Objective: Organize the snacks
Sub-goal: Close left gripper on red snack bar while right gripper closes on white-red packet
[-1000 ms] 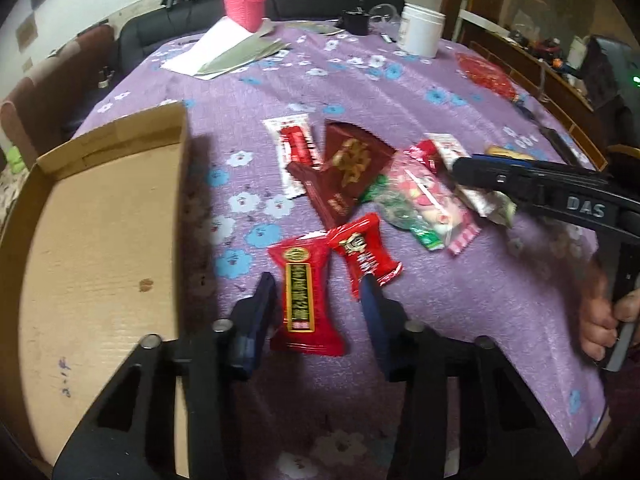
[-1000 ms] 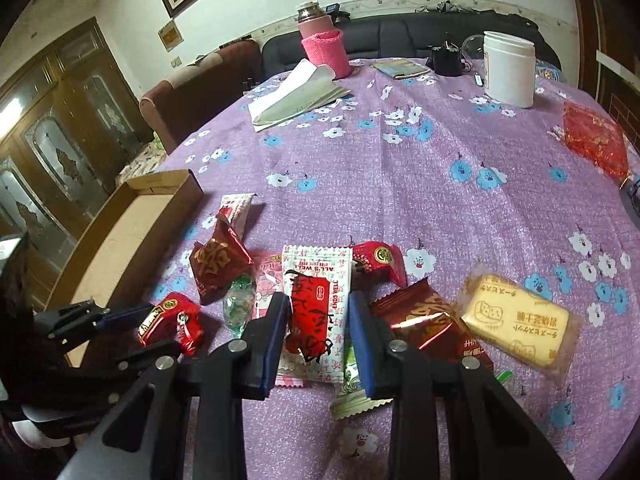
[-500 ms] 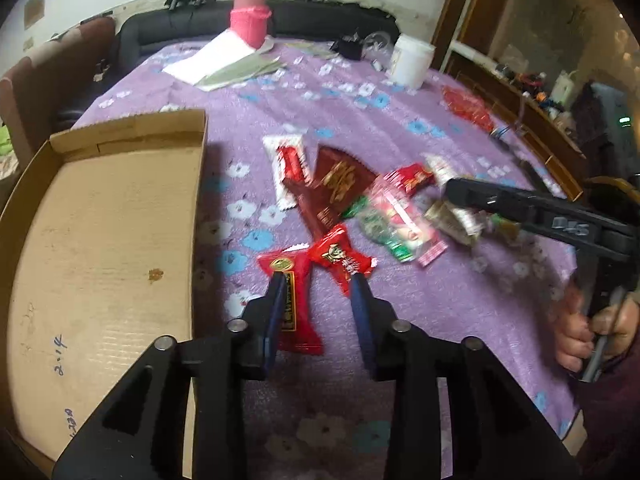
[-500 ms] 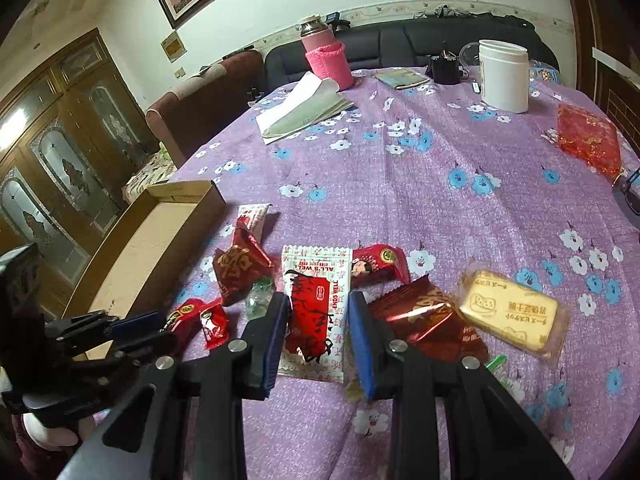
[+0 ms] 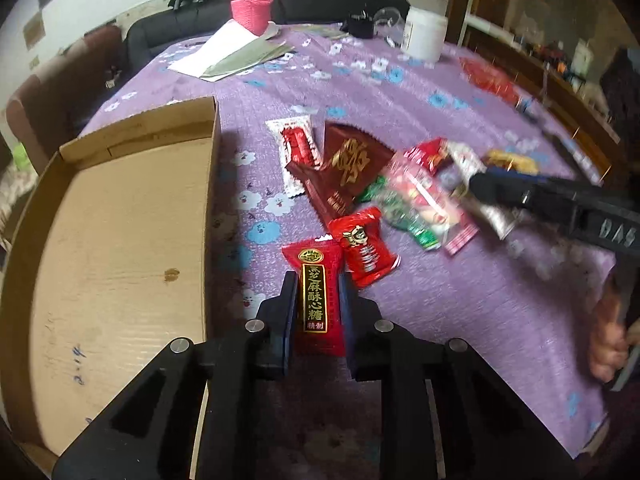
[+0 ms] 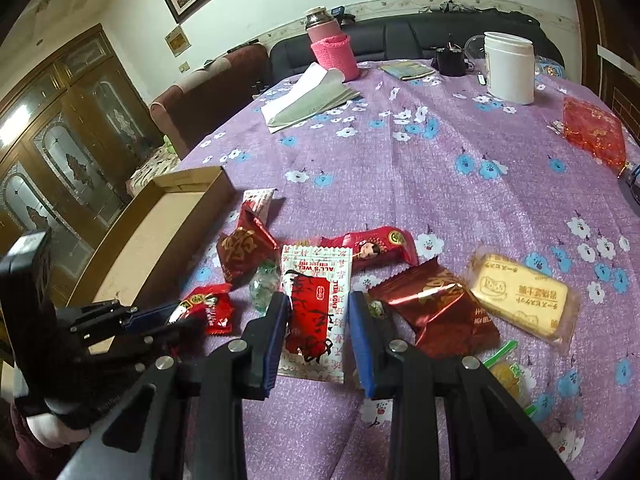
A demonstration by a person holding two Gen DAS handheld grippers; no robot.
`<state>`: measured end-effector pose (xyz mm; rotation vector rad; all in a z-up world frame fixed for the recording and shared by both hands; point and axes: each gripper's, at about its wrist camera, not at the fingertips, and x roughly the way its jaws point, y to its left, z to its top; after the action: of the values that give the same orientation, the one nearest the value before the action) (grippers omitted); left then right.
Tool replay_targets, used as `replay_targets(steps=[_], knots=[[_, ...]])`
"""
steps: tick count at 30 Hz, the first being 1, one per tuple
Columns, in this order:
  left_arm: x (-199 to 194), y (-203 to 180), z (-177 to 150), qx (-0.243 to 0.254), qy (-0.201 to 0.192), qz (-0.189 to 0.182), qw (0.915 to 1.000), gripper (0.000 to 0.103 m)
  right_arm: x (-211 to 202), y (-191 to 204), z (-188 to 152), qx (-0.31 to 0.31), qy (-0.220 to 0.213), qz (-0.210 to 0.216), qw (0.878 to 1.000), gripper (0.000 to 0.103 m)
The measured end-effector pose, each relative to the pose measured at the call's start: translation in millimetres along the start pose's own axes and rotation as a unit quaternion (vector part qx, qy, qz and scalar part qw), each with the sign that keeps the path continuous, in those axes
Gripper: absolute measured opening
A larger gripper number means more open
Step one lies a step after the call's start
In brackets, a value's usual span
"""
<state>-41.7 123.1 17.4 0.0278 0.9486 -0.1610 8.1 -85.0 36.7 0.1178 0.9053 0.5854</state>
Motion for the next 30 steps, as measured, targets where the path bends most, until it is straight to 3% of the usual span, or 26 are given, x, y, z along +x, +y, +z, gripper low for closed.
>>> replay_targets(steps=[7,15,18,22,26,27,28,30], knots=[[-27,15,-6,-0.05,-0.029,-0.04,0.9976,0.016,-9,8,1,-0.007,-0.007,0.006,1.0,0.032],[-64,48,-20,-0.109,-0.068,-0.09,0.9876,0.016,-16,39,1,-0.03,-0.008,0.032,0.999,0.032],[-60,37,-21,-0.08,-0.052,-0.092,0.9912,0.016,-13,52,0,-0.036,-0.002,0.041,0.999,0.032],[-40,4,-16,-0.017,-0.02,-0.076,0.9968,0.027,-10,56,-4,-0.033,0.005,0.044,0.998,0.032],[-23,-4,-5,0.0,-0.01,-0.033,0.9994,0.032,-16,51,-10,-0.029,0.003,0.038,0.999,0.032],[-18,-5,-2,0.005,-0.007,-0.021,0.9998,0.034,-18,49,-11,-0.027,0.003,0.037,0.999,0.032],[-13,-6,0,0.007,0.002,-0.017,0.9998,0.045,-20,47,-12,-0.026,0.002,0.037,0.999,0.032],[-4,-13,-1,0.028,0.013,-0.006,0.9995,0.049,-19,43,-12,-0.022,0.003,0.038,0.999,0.032]])
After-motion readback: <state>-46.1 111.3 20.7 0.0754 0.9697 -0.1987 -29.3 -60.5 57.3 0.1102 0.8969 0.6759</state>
